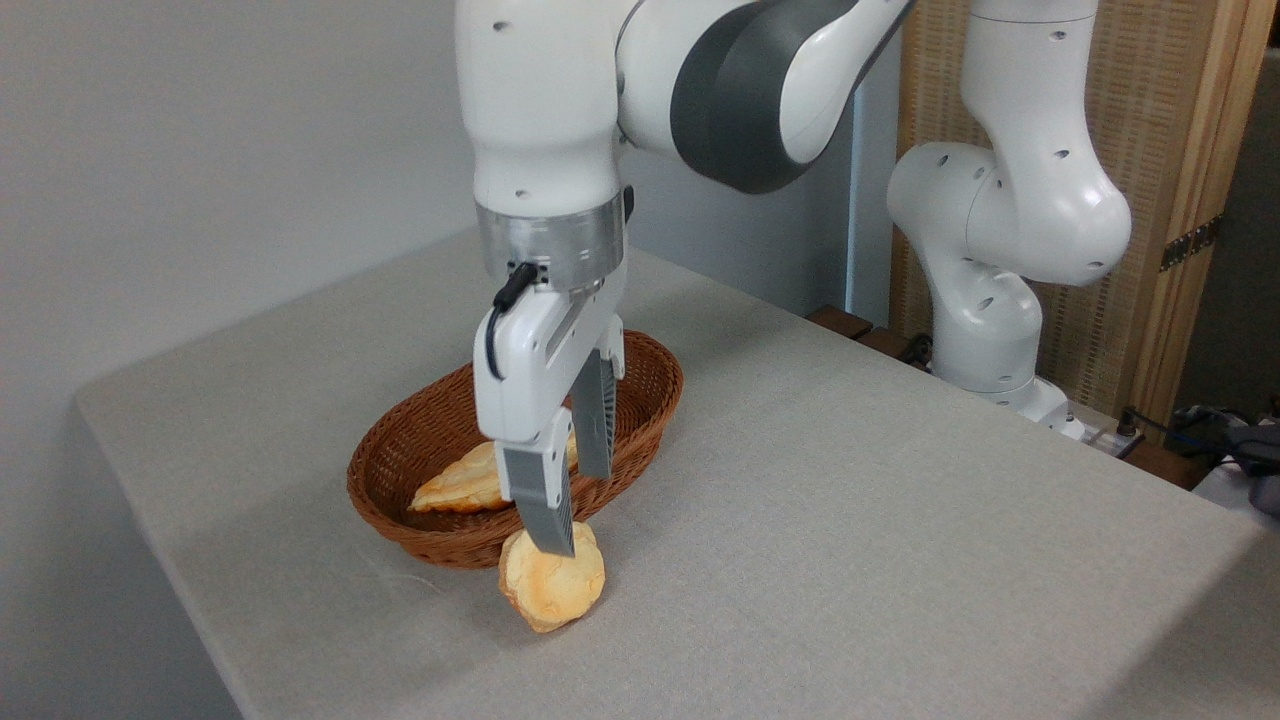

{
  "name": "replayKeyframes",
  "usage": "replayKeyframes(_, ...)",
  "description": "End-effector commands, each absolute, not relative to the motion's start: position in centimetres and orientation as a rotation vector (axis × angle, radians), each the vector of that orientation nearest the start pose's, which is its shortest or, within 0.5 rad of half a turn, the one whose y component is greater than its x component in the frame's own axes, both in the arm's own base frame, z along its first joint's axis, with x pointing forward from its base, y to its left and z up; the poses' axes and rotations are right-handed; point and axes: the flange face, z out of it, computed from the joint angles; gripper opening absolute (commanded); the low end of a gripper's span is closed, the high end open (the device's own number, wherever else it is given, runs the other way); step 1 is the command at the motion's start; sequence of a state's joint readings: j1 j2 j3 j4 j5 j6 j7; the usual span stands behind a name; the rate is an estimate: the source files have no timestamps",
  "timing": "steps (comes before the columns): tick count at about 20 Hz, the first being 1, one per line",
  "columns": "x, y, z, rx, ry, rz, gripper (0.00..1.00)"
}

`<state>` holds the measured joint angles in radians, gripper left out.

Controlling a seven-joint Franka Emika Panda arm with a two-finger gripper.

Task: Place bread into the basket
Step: 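Move the open gripper down over the round bread roll beside the basket, then close the gripper on the round bread roll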

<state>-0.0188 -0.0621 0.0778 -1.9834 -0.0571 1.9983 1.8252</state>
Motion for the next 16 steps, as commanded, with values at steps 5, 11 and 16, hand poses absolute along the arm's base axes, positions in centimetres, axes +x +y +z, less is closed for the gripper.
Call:
replayKeyframes(5,55.5,3.1,47.4,-1.709,2.577,-0.100,1.00)
replayKeyframes(11,56.5,2.3,45.5,-1.574,2.653,-0.092,1.00)
replayKeyframes(16,57.3,2.0,43.8,-1.442,2.730,-0.082,1.00)
